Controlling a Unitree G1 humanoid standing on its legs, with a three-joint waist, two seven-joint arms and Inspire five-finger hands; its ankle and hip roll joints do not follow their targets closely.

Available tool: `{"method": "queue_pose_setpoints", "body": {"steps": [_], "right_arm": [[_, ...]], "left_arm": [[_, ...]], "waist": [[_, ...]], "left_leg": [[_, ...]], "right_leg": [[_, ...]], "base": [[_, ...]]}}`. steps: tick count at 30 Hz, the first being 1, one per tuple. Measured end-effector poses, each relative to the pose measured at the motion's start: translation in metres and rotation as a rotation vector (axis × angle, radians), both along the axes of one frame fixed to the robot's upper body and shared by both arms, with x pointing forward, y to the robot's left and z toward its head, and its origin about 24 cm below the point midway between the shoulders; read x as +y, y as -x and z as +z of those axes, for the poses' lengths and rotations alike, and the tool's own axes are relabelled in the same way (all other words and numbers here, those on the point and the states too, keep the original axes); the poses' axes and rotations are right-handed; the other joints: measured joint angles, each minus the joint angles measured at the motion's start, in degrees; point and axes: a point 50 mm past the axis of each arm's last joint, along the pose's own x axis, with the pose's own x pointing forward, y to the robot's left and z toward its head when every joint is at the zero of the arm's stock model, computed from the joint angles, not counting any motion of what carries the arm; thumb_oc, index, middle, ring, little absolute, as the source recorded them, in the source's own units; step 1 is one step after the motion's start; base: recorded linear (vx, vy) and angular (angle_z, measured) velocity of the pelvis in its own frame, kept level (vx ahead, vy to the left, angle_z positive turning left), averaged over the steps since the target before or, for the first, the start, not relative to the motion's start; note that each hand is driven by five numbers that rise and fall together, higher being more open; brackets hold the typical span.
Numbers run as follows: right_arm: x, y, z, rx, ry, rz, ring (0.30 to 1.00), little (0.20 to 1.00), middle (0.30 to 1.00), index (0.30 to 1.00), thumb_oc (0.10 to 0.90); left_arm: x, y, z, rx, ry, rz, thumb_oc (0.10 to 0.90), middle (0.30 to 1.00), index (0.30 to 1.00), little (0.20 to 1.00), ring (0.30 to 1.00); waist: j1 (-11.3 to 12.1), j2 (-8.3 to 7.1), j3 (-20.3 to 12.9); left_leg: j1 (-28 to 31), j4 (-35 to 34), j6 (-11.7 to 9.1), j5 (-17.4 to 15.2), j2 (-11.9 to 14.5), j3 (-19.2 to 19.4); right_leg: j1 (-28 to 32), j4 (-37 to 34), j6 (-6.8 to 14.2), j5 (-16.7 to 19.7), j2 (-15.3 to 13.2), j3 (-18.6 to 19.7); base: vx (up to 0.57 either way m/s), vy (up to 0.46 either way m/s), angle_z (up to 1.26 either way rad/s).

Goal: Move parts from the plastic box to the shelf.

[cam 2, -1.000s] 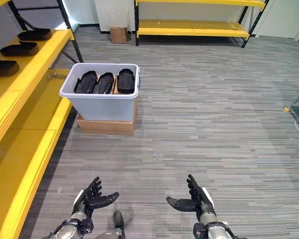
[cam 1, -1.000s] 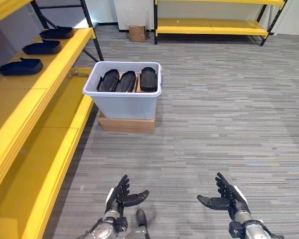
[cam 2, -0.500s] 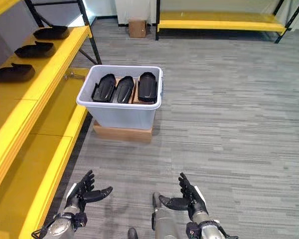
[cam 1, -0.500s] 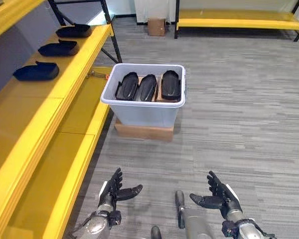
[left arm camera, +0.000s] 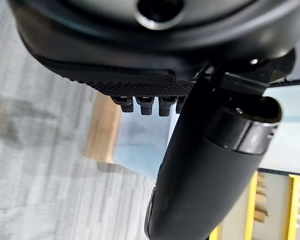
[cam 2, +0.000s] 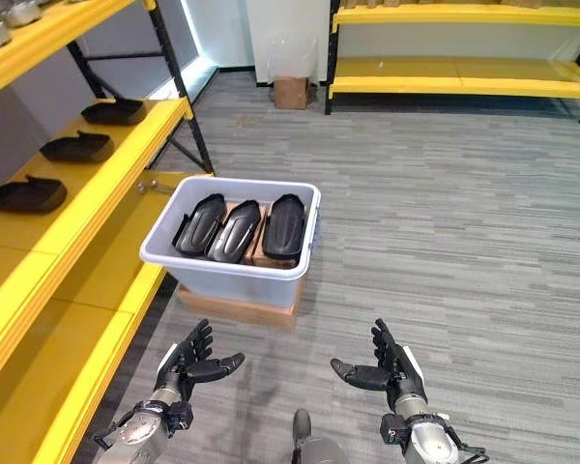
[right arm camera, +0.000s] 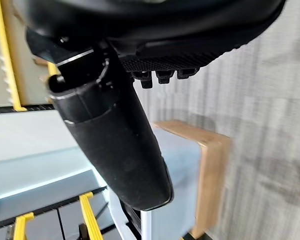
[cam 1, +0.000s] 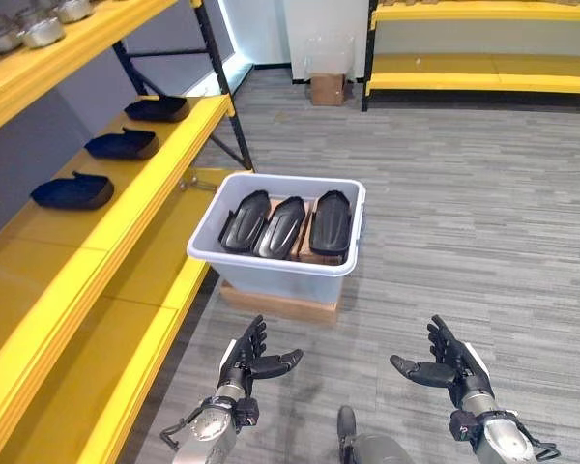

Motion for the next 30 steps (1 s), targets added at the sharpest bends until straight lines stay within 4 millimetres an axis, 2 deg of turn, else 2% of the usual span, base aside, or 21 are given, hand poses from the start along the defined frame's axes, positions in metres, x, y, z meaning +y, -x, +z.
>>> {"method": "queue_pose_setpoints", "body": {"steps": [1, 2, 3, 4, 5, 6, 7, 8, 9, 10, 11, 14, 15, 16, 17, 19, 20, 21, 24, 27, 30], "right_arm": [[0.001, 0.005, -0.004, 0.019, -0.008, -0.014, 1.0, 1.0, 1.0, 1.0, 0.9], [0.002, 0.007, -0.005, 0.024, -0.01, -0.016, 1.0, 1.0, 1.0, 1.0, 0.9], [0.003, 0.009, -0.006, 0.033, -0.012, -0.017, 1.0, 1.0, 1.0, 1.0, 0.9], [0.004, 0.01, -0.007, 0.032, -0.015, -0.02, 1.0, 1.0, 1.0, 1.0, 0.9], [0.005, 0.009, -0.005, 0.024, -0.016, -0.014, 1.0, 1.0, 1.0, 1.0, 0.9], [0.004, 0.009, -0.005, 0.025, -0.014, -0.014, 1.0, 1.0, 1.0, 1.0, 0.9], [0.004, 0.01, -0.006, 0.032, -0.011, -0.009, 1.0, 1.0, 1.0, 1.0, 0.9], [0.005, 0.011, -0.008, 0.042, -0.011, -0.004, 1.0, 1.0, 1.0, 1.0, 0.9], [0.003, 0.015, -0.009, 0.055, -0.008, -0.009, 1.0, 1.0, 1.0, 1.0, 0.9], [0.002, 0.018, -0.01, 0.063, -0.002, -0.01, 1.0, 1.0, 1.0, 1.0, 0.9], [0.0, 0.021, -0.011, 0.073, 0.005, -0.008, 1.0, 1.0, 1.0, 1.0, 0.9], [-0.003, 0.026, -0.012, 0.092, 0.013, -0.006, 1.0, 1.0, 1.0, 1.0, 0.9], [-0.007, 0.03, -0.013, 0.108, 0.023, -0.009, 1.0, 1.0, 1.0, 1.0, 0.9], [-0.005, 0.031, -0.015, 0.118, 0.015, -0.013, 1.0, 1.0, 1.0, 1.0, 0.9], [-0.001, 0.033, -0.017, 0.122, -0.002, -0.012, 1.0, 1.0, 1.0, 1.0, 0.9], [0.003, 0.031, -0.017, 0.113, -0.02, 0.004, 1.0, 1.0, 1.0, 1.0, 0.9], [0.004, 0.031, -0.017, 0.112, -0.024, 0.006, 1.0, 1.0, 1.0, 1.0, 0.9], [0.008, 0.027, -0.016, 0.098, -0.036, 0.008, 1.0, 1.0, 1.0, 1.0, 0.9], [0.015, 0.02, -0.015, 0.085, -0.052, 0.026, 1.0, 1.0, 1.0, 1.0, 0.9], [0.02, 0.011, -0.012, 0.058, -0.054, 0.041, 1.0, 1.0, 1.0, 1.0, 0.9], [0.022, 0.008, -0.011, 0.05, -0.052, 0.046, 1.0, 1.0, 1.0, 1.0, 0.9]], "left_arm": [[0.0, -0.003, 0.001, -0.004, -0.002, 0.0, 0.9, 1.0, 1.0, 1.0, 1.0], [0.001, 0.0, -0.001, 0.004, -0.002, 0.003, 0.9, 1.0, 1.0, 1.0, 1.0], [0.002, 0.005, -0.004, 0.022, -0.004, 0.007, 0.9, 1.0, 1.0, 1.0, 1.0], [0.003, 0.009, -0.007, 0.042, -0.008, 0.01, 0.9, 1.0, 1.0, 1.0, 1.0], [0.004, 0.013, -0.01, 0.055, -0.009, 0.013, 0.9, 1.0, 1.0, 1.0, 1.0], [0.004, 0.014, -0.011, 0.06, -0.008, 0.013, 0.9, 1.0, 1.0, 1.0, 1.0], [0.004, 0.017, -0.013, 0.071, -0.007, 0.015, 0.9, 1.0, 1.0, 1.0, 1.0], [0.006, 0.019, -0.014, 0.083, -0.012, 0.021, 0.9, 1.0, 1.0, 1.0, 1.0], [0.004, 0.019, -0.014, 0.083, -0.009, 0.016, 0.9, 1.0, 1.0, 1.0, 1.0], [0.003, 0.019, -0.014, 0.084, -0.005, 0.01, 0.9, 1.0, 1.0, 1.0, 1.0], [0.002, 0.019, -0.014, 0.081, -0.003, 0.005, 0.9, 1.0, 1.0, 1.0, 1.0], [0.001, 0.02, -0.014, 0.081, -0.001, -0.001, 0.9, 1.0, 1.0, 1.0, 1.0], [-0.002, 0.019, -0.013, 0.078, 0.003, -0.012, 0.9, 1.0, 1.0, 1.0, 1.0], [-0.001, 0.019, -0.013, 0.077, -0.001, -0.012, 0.9, 1.0, 1.0, 1.0, 1.0], [0.001, 0.015, -0.011, 0.067, -0.008, -0.007, 0.9, 1.0, 1.0, 1.0, 1.0], [0.003, 0.017, -0.011, 0.07, -0.018, -0.008, 0.9, 1.0, 1.0, 1.0, 1.0], [0.004, 0.017, -0.011, 0.07, -0.02, -0.007, 0.9, 1.0, 1.0, 1.0, 1.0], [0.008, 0.016, -0.01, 0.067, -0.036, -0.012, 0.9, 1.0, 1.0, 1.0, 1.0], [0.017, 0.016, -0.007, 0.06, -0.074, -0.001, 0.9, 1.0, 1.0, 1.0, 1.0], [0.023, 0.015, -0.005, 0.057, -0.096, 0.001, 0.9, 1.0, 1.0, 1.0, 1.0], [0.022, 0.016, -0.004, 0.055, -0.094, -0.003, 0.9, 1.0, 1.0, 1.0, 1.0]], "waist": [[0.44, -1.99, 0.32], [1.05, -2.32, 0.23], [1.6, -2.65, 0.31], [1.34, -2.73, 0.18], [1.21, -2.02, -0.39], [1.17, -1.86, -0.4], [1.46, -1.75, -0.57], [1.45, -1.24, -0.77], [0.81, -1.31, -0.73], [1.13, -1.03, -0.85], [0.99, -0.57, -1.12], [1.15, 1.67, -1.95], [0.84, 4.06, -2.61], [0.49, 3.91, -2.56], [0.64, 2.92, -2.57], [1.29, 2.3, -2.74], [1.36, 2.3, -2.74], [1.38, 2.19, -2.74], [1.89, 2.05, -2.75], [1.7, 1.86, -2.78], [1.75, 1.81, -2.77]], "left_leg": [[-0.76, -6.23, 1.9, -0.49, 1.4, 4.97], [-1.34, -11.89, 2.45, -0.31, 1.32, 5.06], [-2.09, -16.91, 2.23, -0.12, 2.39, 3.98], [-1.71, -21.9, 1.97, 0.46, 2.95, 3.76], [0.3, -33.23, 2.15, 2.41, 3.97, 2.46], [0.41, -35.18, 1.91, 3.17, 4.4, 2.06], [1.83, -42.27, 1.51, 5.55, 5.45, -0.13], [3.53, -48.17, 1.22, 9.15, 7.89, -3.45], [3.1, -48.0, 0.9, 9.7, 8.5, -3.72], [4.26, -48.43, 0.1, 10.51, 8.72, -3.29], [4.55, -48.28, 0.21, 11.31, 8.73, -3.08], [6.35, -49.63, 0.98, 12.44, 8.01, -1.58], [7.51, -49.8, 1.99, 12.48, 7.67, -0.58], [7.5, -49.79, 0.69, 11.73, 6.69, -0.68], [7.82, -49.82, 1.88, 10.94, 4.27, 0.12], [8.61, -49.8, 4.19, 9.1, -0.04, 1.49], [8.62, -49.81, 4.53, 8.85, -0.79, 1.7], [8.56, -49.83, 5.76, 8.01, -3.08, 1.87], [8.39, -49.82, 8.09, 6.64, -6.75, 2.87], [8.3, -49.81, 9.62, 5.99, -8.57, 3.32], [8.47, -49.81, 10.45, 5.69, -8.67, 4.22]], "right_leg": [[1.12, -0.94, 0.13, 0.18, -0.63, 0.15], [1.68, -1.18, 0.49, 0.43, -0.49, 0.23], [2.61, -1.18, -0.14, 0.9, 0.08, 1.14], [3.16, -2.45, 1.59, 0.41, 0.69, 1.29], [3.93, -2.8, 1.1, 0.29, 1.8, 2.0], [4.16, -2.98, 1.32, 0.18, 2.19, 2.54], [4.29, -3.16, 2.12, 0.01, 3.2, 3.15], [5.04, -2.84, 0.3, 0.11, 4.26, 4.5], [5.86, -3.13, 1.79, -0.97, 4.36, 5.83], [6.35, -2.81, 2.04, -1.36, 4.1, 5.71], [6.55, -2.83, 1.95, -1.67, 4.1, 6.49], [7.24, -3.18, 3.48, -2.3, 3.88, 8.53], [7.47, -3.06, 5.28, -3.23, 3.97, 8.54], [7.19, -2.04, 6.34, -3.96, 2.82, 8.19], [6.69, -0.94, 7.76, -4.86, 0.38, 8.56], [6.25, 0.12, 10.08, -6.19, -4.12, 9.27], [6.3, 0.42, 10.53, -6.45, -4.99, 9.58], [6.13, 0.72, 11.56, -6.68, -7.14, 9.65], [4.66, 2.38, 13.69, -6.97, -10.64, 10.14], [1.91, 7.2, 14.27, -7.03, -12.08, 10.23], [-1.76, 13.69, 14.42, -7.21, -12.82, 10.51]], "base": [[0.29, 0.14, 0.08], [0.27, 0.169, -0.34], [0.28, 0.215, -0.44], [0.26, 0.198, -0.48], [0.29, 0.227, -0.22], [0.18, 0.139, -0.36], [0.37, 0.294, -0.59], [0.27, 0.219, -0.57], [0.37, 0.301, -0.5], [0.17, 0.151, -0.25], [0.27, 0.265, -0.41], [0.23, 0.303, -0.34], [0.24, 0.341, 0.04], [0.22, 0.339, 0.1], [0.18, 0.308, 0.07], [0.16, 0.316, -0.08], [0.13, 0.303, -0.02], [0.08, 0.187, 0.04], [0.09, 0.294, -0.05], [0.06, 0.257, -0.07], [0.05, 0.245, -0.1]]}}
